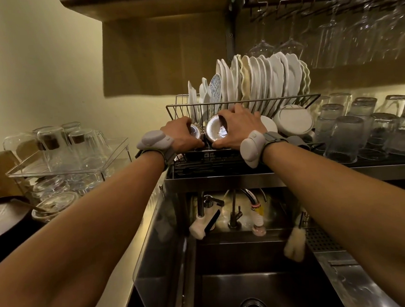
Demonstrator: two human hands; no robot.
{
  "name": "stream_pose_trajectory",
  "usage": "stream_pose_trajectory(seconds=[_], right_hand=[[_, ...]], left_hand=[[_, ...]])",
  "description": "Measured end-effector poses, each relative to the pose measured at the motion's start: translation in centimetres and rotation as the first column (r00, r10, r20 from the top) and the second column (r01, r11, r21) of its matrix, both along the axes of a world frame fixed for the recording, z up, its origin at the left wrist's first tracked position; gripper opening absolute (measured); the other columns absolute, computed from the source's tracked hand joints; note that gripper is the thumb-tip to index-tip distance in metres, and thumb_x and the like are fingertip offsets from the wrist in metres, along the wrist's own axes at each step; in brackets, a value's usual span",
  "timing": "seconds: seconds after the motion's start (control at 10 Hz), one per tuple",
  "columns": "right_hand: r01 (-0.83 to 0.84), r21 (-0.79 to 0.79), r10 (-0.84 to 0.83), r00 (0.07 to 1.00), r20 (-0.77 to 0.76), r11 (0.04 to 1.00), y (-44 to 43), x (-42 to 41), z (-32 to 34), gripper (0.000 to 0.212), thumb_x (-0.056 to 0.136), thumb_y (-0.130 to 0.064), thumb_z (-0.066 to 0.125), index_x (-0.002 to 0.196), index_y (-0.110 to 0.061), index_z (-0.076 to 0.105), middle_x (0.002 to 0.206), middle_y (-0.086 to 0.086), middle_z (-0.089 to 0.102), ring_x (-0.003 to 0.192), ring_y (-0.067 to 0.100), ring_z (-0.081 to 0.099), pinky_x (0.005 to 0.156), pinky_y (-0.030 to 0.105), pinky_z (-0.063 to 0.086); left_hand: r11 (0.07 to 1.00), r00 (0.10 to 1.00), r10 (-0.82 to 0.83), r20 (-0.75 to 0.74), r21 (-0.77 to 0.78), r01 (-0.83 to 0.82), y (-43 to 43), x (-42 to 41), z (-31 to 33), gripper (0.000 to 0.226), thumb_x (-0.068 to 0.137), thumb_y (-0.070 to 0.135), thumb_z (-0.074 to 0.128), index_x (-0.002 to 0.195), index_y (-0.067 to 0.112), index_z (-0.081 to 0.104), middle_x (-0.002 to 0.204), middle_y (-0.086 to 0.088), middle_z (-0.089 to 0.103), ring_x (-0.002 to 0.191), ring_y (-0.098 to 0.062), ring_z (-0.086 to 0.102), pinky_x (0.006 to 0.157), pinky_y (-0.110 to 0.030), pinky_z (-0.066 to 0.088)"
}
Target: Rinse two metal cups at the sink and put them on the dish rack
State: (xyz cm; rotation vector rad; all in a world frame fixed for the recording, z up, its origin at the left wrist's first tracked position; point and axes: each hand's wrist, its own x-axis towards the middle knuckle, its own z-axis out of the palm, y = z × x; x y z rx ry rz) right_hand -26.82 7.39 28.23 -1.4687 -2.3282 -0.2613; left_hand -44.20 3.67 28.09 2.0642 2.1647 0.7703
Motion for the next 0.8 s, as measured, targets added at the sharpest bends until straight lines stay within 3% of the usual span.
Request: stream_pose_trajectory(seconds=[0.1, 0.5, 0.7, 0.8], right_hand=[[-0.002, 0.023, 0.002, 0.999, -0.037, 1.0, -0.2, 0.1, -0.1, 0.08, 0.068, -0.065, 0.068, 0.132, -0.023, 0.044, 0.132, 0.01, 0.044, 0.123, 0.032, 0.045, 0.102, 0.051, 0.034], [0.015, 0.029, -0.013, 0.998, -0.059, 0.999, -0.7, -0.2, -1.2, 0.085, 0.071, -0.065, 0.065, 0.14, -0.025, 0.034, 0.137, 0.009, 0.044, 0.126, 0.031, 0.043, 0.101, 0.053, 0.032], [0.018, 0.02, -0.017, 0.997, -0.071, 1.0, -2.4, 0.3, -1.2, 0.082, 0.076, -0.062, 0.063, 0.143, -0.026, 0.033, 0.143, 0.008, 0.04, 0.132, 0.03, 0.039, 0.103, 0.054, 0.031], [0.006, 0.017, -0.005, 0.997, -0.076, 1.0, -3.3, 1.2, -1.0, 0.073, 0.078, -0.064, 0.06, 0.138, -0.027, 0.041, 0.141, 0.006, 0.043, 0.13, 0.028, 0.04, 0.102, 0.051, 0.033]], left_hand=[[1.0, 1.0, -0.008, 0.022, 0.006, 0.008, 0.0, -0.1, 0.0, 0.088, 0.071, 0.037, 0.076, 0.145, 0.018, 0.033, 0.141, -0.003, 0.051, 0.123, -0.025, 0.053, 0.096, -0.029, 0.042], [0.998, 0.999, -0.044, 0.013, 0.037, 0.044, 0.8, -0.2, -1.3, 0.087, 0.065, 0.043, 0.076, 0.142, 0.025, 0.037, 0.131, -0.004, 0.056, 0.114, -0.027, 0.058, 0.093, -0.037, 0.05], [0.999, 0.995, 0.028, -0.094, 0.025, -0.025, -0.4, 0.1, -1.1, 0.09, 0.073, 0.05, 0.068, 0.148, 0.031, 0.022, 0.157, -0.011, 0.02, 0.142, -0.034, 0.025, 0.112, -0.052, 0.03], [0.998, 0.996, 0.013, -0.093, 0.067, -0.007, -1.8, 1.1, -0.9, 0.083, 0.075, 0.051, 0.067, 0.146, 0.026, 0.03, 0.153, -0.01, 0.031, 0.138, -0.031, 0.033, 0.111, -0.051, 0.033]])
